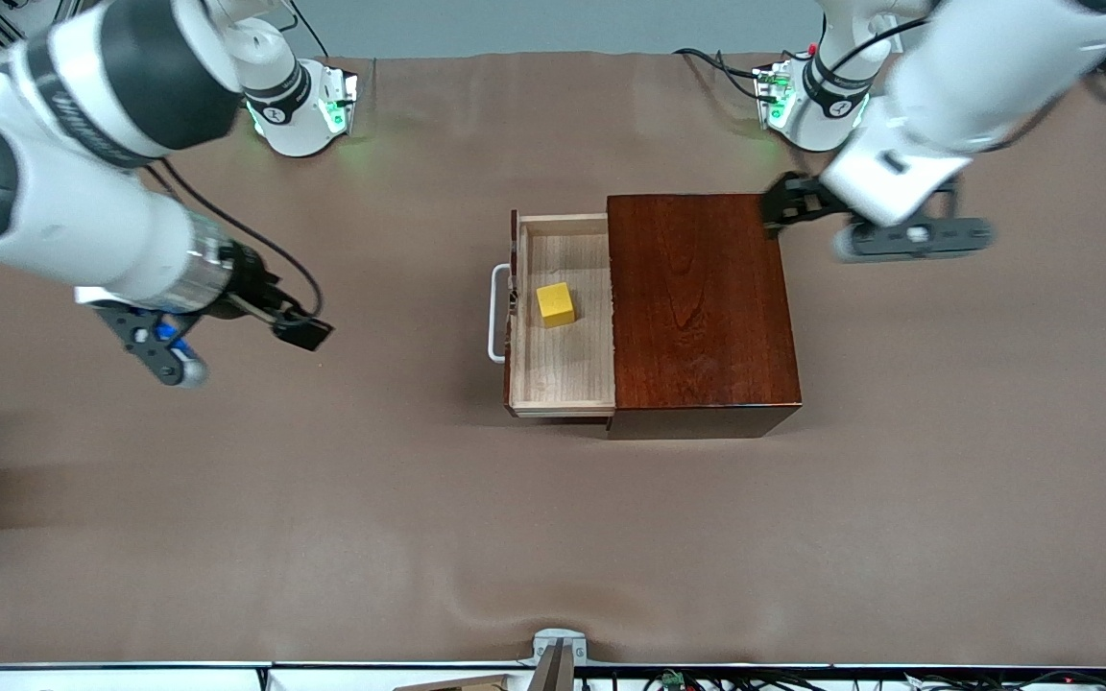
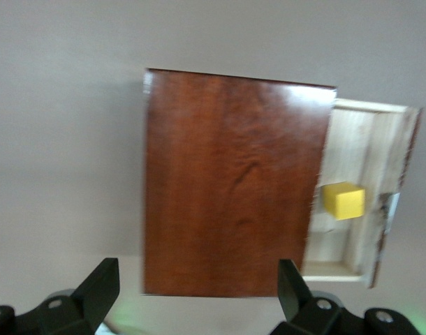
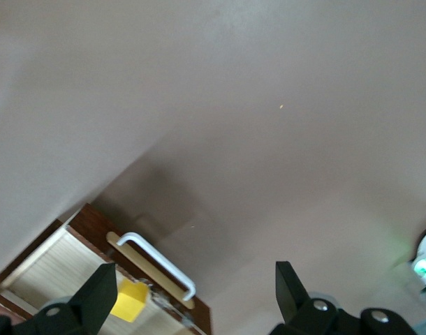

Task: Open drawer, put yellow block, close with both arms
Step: 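Withdraw the right gripper while the left gripper moves toward the drawer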

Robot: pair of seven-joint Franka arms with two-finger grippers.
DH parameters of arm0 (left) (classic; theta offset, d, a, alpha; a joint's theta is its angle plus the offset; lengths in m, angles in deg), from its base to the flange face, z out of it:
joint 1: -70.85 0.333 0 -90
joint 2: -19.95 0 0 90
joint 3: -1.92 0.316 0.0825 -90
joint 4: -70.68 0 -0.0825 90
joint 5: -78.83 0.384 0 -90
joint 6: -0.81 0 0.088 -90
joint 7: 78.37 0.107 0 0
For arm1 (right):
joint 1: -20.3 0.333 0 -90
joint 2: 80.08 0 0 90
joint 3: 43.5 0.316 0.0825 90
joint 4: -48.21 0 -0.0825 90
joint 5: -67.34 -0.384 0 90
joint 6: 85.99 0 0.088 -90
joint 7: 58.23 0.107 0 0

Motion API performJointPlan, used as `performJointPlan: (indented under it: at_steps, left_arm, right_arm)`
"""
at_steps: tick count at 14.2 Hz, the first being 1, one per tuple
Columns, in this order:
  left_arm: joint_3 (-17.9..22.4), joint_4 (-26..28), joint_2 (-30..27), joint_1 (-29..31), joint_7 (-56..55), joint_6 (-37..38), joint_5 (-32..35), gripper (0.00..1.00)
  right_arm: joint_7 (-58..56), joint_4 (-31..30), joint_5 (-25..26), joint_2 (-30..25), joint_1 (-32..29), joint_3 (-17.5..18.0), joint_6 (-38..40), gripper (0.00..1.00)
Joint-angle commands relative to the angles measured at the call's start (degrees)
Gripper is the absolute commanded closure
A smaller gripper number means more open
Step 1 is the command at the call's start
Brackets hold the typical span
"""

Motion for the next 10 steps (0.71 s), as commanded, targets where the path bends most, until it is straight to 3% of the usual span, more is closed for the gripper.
performJointPlan:
  at_steps: [1,7,10]
  left_arm:
    - [0.17,-2.91,4.95,-6.51,-13.06,-5.71,-0.68,0.0]
    - [1.05,-8.36,18.49,-20.58,-43.66,-23.46,0.02,0.0]
    - [6.21,-8.54,22.88,-28.91,-55.52,-32.52,0.11,0.0]
  right_arm:
    - [-7.49,-0.3,0.43,-2.53,-3.87,0.87,2.42,0.0]
    - [-21.82,-0.39,2.18,-5.87,-9.41,0.78,6.55,0.0]
    - [-27.98,-0.39,2.71,-7.01,-13.1,0.87,8.31,0.0]
